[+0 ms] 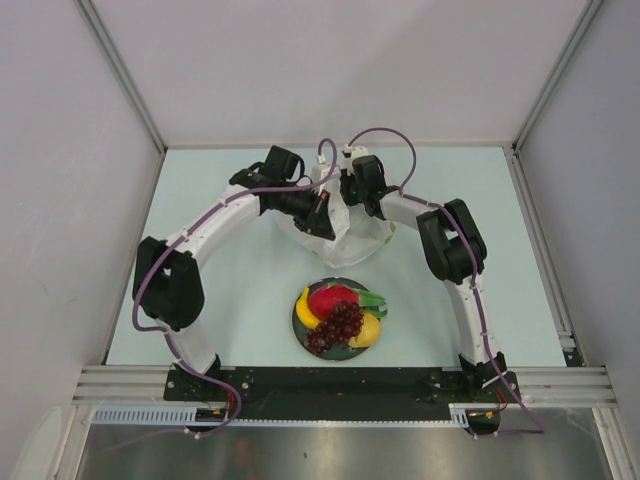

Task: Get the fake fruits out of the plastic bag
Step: Take out the fake fruit from the plastic bag.

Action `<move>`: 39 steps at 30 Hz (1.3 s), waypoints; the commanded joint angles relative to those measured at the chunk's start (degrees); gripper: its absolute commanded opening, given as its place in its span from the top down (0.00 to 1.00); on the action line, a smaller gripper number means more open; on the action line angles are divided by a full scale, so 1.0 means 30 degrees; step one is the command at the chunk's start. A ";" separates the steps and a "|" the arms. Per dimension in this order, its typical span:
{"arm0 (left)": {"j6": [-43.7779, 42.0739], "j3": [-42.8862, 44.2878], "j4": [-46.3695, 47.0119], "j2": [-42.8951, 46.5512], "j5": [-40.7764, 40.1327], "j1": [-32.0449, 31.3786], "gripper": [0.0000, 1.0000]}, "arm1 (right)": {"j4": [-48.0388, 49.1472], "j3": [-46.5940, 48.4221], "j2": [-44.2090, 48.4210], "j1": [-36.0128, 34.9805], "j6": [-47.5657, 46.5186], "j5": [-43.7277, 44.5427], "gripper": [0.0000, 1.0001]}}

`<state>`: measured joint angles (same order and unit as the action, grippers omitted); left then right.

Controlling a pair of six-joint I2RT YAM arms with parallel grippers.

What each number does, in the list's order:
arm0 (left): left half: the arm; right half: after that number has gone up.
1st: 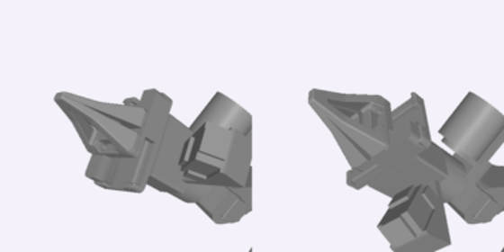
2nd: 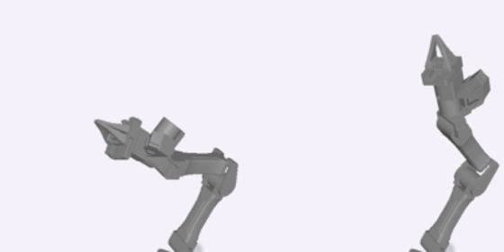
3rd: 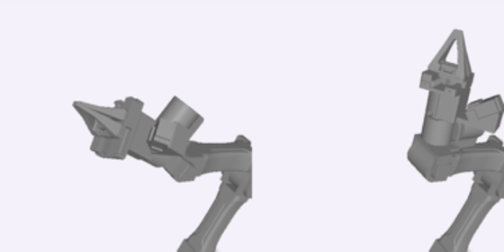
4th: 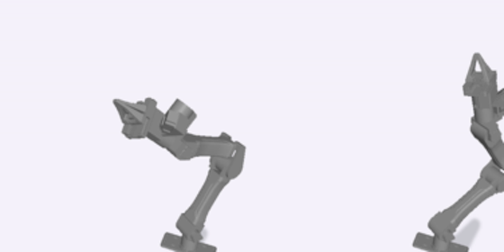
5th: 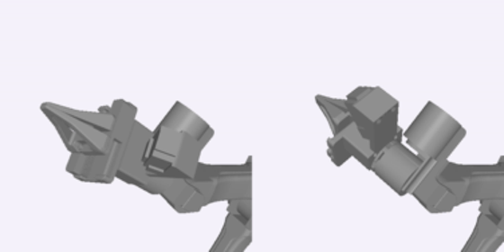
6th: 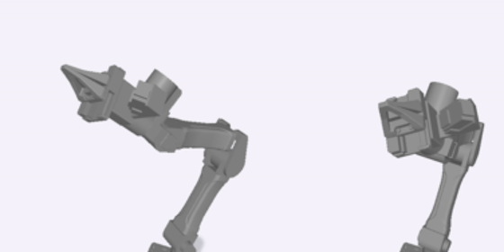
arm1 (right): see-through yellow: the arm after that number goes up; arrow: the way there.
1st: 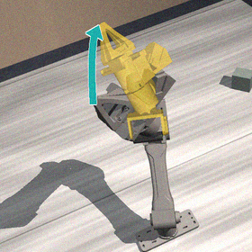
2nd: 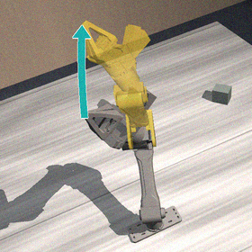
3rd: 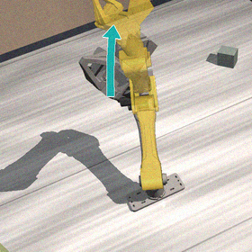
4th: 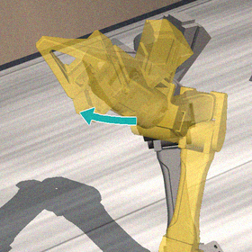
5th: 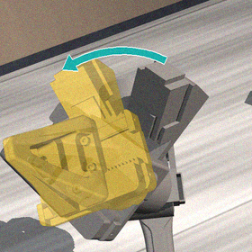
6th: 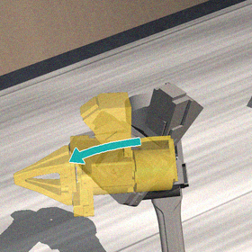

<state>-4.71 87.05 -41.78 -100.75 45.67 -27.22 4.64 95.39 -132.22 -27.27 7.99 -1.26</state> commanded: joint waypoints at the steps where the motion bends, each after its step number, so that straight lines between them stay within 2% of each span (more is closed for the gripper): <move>1: -0.0569 -0.0274 -0.0049 0.1209 -0.0047 0.0109 1.00 | 0.0590 0.0371 0.0392 -0.0022 -0.0259 0.0859 0.74; 3: -0.0569 -0.0304 0.0011 0.1239 -0.0077 0.0109 1.00 | 0.0707 -0.0097 0.0831 -0.0022 -0.0406 0.0625 0.77; 7: -0.0627 -0.0246 0.0010 0.1327 -0.0340 0.0139 1.00 | 0.0474 -0.1005 0.2176 0.0007 -0.0876 -0.0573 0.90; 13: -0.0042 0.0485 0.0596 0.0508 0.0187 0.0695 1.00 | -0.0317 -0.3260 0.5633 -0.0080 -0.0114 -0.2038 0.97; 21: 0.0632 0.2009 0.1241 -0.0634 -0.0135 0.0900 1.00 | -0.2658 -0.5398 0.9793 -0.0754 -0.0435 -0.4296 0.98; 26: 0.0662 0.2098 0.1212 -0.0577 -0.0515 0.0929 1.00 | -0.3422 -0.7592 1.2747 -0.0813 -0.1197 -0.5439 0.98; 30: 0.0662 0.1777 0.1270 -0.0431 -0.1072 0.0901 1.00 | -0.5202 -0.8797 1.4686 -0.0813 -0.1987 -0.6347 0.98; 39: 0.0662 0.1688 0.1416 -0.0314 -0.2186 0.0959 1.00 | -0.9193 -0.9327 1.8172 -0.1953 -0.7142 -1.1411 0.97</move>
<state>-2.98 91.09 -38.96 -102.80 40.40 -24.67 -17.69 67.16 -83.11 -30.98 -4.38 -26.33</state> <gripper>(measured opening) 0.003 0.110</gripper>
